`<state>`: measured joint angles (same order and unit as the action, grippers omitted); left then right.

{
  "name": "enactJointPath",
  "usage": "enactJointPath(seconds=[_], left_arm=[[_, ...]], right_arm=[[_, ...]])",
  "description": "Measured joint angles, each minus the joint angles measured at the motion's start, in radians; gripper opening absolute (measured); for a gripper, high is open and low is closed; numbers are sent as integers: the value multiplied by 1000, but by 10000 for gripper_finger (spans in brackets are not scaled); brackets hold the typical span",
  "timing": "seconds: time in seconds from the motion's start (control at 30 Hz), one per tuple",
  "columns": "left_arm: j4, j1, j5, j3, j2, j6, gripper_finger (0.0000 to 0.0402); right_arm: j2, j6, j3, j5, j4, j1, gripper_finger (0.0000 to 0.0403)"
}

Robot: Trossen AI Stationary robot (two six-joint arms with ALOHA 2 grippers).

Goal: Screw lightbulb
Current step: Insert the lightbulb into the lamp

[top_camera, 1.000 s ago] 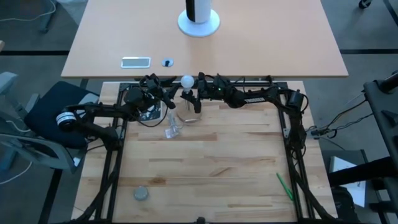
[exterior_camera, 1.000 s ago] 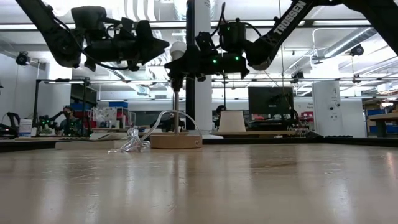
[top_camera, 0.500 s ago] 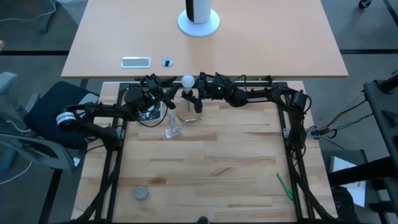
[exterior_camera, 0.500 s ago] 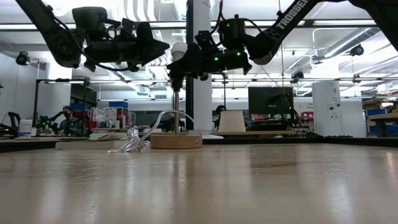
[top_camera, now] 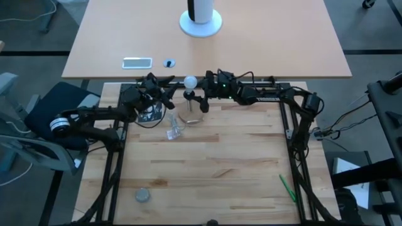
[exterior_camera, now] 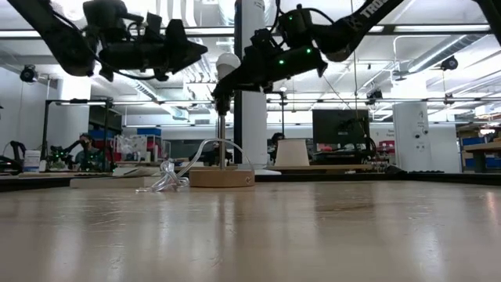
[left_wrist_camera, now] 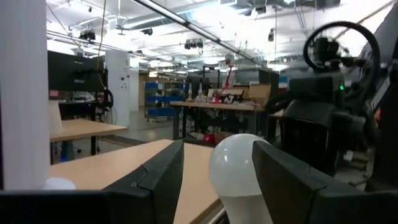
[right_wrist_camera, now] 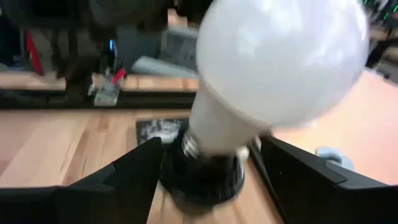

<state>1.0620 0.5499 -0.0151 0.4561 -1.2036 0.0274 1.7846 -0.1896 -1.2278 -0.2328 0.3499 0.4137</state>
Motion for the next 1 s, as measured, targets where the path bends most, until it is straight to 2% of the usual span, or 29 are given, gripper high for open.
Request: enactJointPath(seconds=[0.13,0.23,0.33,0.4,0.53,0.7,0.8,1.0], left_arm=[[-124,5,-2,0,84,-55,183],[-279,5,12,2,153,-116,177],[-474,4,25,36,214,-181,148],[-543,5,25,64,230,-196,111],[-566,2,31,101,228,-242,17],[-586,0,54,133,213,-251,3],[-592,-5,109,137,181,-248,1],[-575,-8,107,138,128,-254,0]], right_arm=[[-39,-21,0,26,-112,9,262],[-82,-55,0,100,-240,23,254],[-132,-72,0,184,-322,53,238],[-159,-75,0,199,-318,80,219],[-182,-69,-2,135,-249,110,147],[-192,-90,-9,41,-227,96,21],[-186,-99,-9,34,-207,76,14],[-179,-123,-9,51,-191,72,2]])
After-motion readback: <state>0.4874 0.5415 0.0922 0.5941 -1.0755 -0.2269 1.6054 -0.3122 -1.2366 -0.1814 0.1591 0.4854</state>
